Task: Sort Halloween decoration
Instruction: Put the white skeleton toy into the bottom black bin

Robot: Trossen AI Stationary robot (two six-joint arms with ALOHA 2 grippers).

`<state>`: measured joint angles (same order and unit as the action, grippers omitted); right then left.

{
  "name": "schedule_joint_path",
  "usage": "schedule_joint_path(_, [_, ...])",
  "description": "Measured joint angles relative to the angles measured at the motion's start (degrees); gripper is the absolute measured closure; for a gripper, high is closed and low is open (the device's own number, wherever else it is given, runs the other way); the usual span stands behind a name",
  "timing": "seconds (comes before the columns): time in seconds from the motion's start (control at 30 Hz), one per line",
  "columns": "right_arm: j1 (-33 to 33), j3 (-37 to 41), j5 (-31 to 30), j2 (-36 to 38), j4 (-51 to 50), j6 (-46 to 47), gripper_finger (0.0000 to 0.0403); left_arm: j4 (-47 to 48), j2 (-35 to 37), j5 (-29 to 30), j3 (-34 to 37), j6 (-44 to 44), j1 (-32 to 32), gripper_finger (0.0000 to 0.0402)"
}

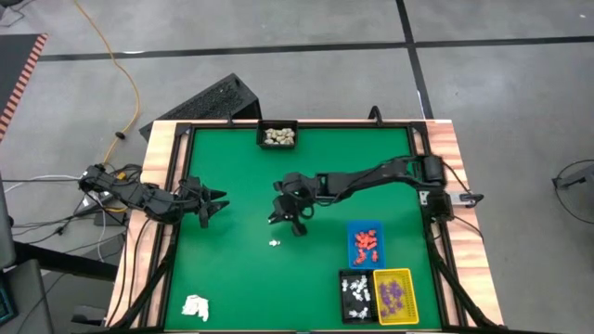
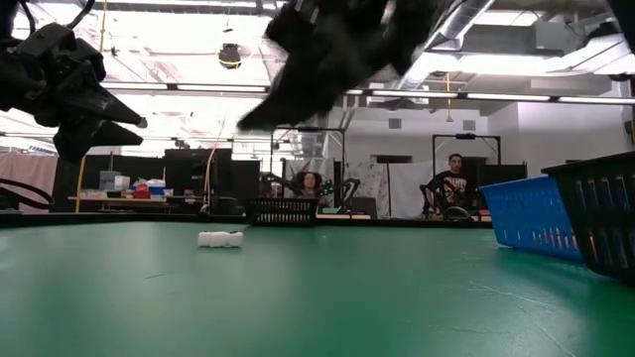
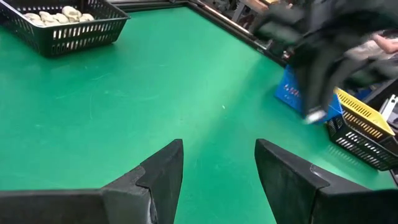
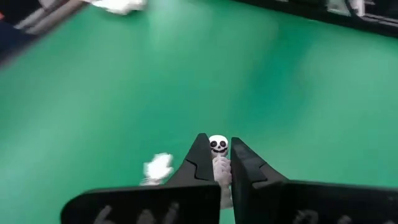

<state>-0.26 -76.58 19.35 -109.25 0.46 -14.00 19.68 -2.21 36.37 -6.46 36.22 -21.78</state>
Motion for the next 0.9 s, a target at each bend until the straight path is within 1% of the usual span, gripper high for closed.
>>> schedule_joint_path(0.1, [2.8,0.0,0.0,6.1,-7.5,2.0,0.0387,0.0,0.0,0.0,0.0,0.1,0.0,0.0213])
schedule_joint_path(0.17, [5.1,0.0,0.1,9.8,-13.5,5.1,0.0387,0.0,0.0,0.0,0.0,0.1,0.0,0.0213])
schedule_joint_path(0.33, [13.0,0.0,0.0,17.2,-27.1,17.6,0.0387,0.0,0.0,0.0,0.0,0.1,0.0,0.0213])
schedule_joint_path(0.4, [16.8,0.0,-1.4,18.6,-31.2,23.4,0.0387,0.0,0.0,0.0,0.0,0.1,0.0,0.0213])
schedule_joint_path(0.5, [23.1,0.0,-6.4,19.1,-34.8,32.2,0.0387,0.0,0.0,0.0,0.0,0.1,0.0,0.0213])
schedule_joint_path(0.63, [31.1,0.0,-12.5,17.7,-35.4,42.3,0.0387,0.0,0.0,0.1,0.0,0.1,0.0,0.0213])
schedule_joint_path(0.77, [37.2,0.0,-13.6,14.5,-35.5,51.8,0.0387,-0.1,0.0,0.1,0.0,0.1,0.0,0.0213])
schedule_joint_path(0.9, [41.4,0.0,-13.7,10.9,-36.2,59.3,0.0387,0.0,0.0,0.3,0.0,0.1,0.0,0.0213])
